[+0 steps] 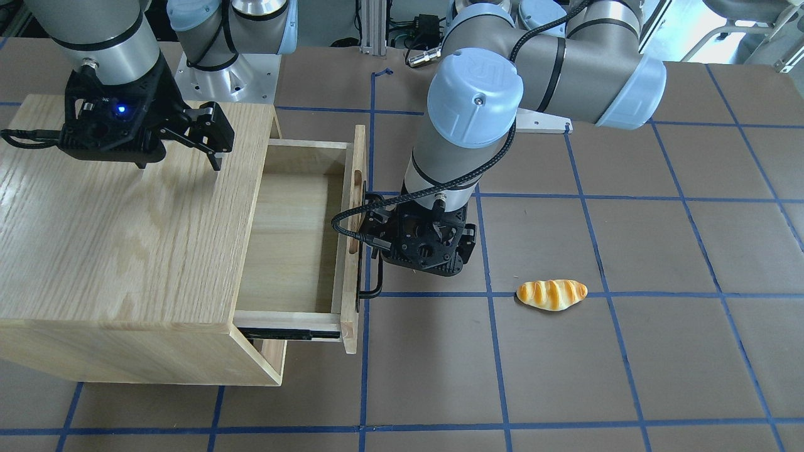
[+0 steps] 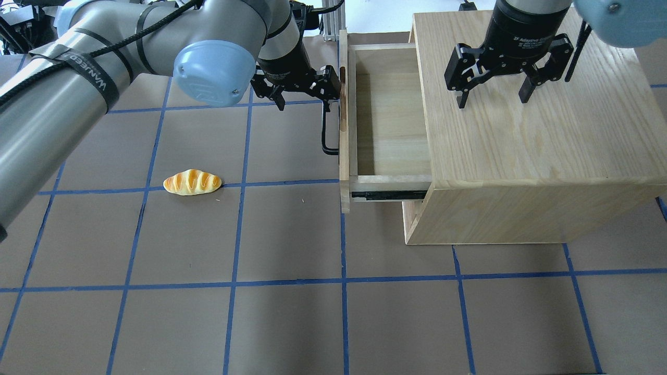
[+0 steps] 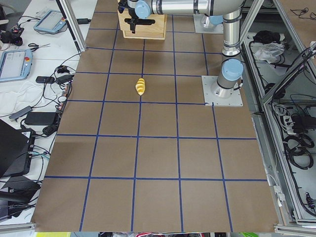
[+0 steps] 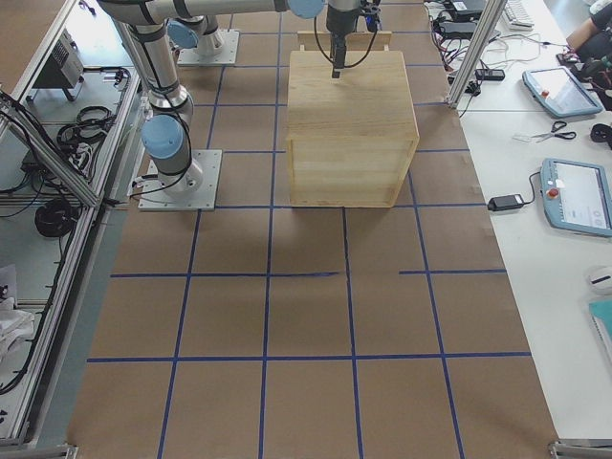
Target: Open upper drawer
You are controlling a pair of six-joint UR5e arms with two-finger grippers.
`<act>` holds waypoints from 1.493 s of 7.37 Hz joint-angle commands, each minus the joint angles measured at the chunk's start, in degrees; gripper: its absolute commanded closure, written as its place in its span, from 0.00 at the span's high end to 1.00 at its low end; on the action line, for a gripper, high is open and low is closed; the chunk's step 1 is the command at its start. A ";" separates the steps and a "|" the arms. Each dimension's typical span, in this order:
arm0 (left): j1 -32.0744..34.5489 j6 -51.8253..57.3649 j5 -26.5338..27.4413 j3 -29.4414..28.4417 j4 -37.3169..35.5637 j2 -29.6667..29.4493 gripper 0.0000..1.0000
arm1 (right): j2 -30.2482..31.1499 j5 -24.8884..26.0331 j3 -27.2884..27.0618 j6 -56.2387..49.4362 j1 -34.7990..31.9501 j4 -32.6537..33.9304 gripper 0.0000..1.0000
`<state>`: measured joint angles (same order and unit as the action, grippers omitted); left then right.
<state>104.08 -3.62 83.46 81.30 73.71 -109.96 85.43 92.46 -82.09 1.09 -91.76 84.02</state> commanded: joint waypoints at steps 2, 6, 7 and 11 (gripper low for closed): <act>-0.90 2.64 0.48 -0.18 0.20 0.09 1.00 | 0.00 0.00 0.00 -0.04 0.00 0.00 1.00; -0.81 2.21 2.50 -0.61 5.63 2.80 1.00 | 0.00 0.00 0.00 0.05 0.00 0.00 1.00; -0.81 2.21 2.59 -1.49 8.35 4.30 1.00 | 0.00 0.00 0.00 -0.04 0.00 0.00 1.00; -8.69 2.21 2.85 -2.38 15.56 9.92 1.00 | 0.00 0.00 0.00 0.05 0.00 0.00 1.00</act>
<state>99.02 -1.40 86.24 78.86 86.04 -101.91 85.43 92.46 -82.11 1.11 -91.76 84.02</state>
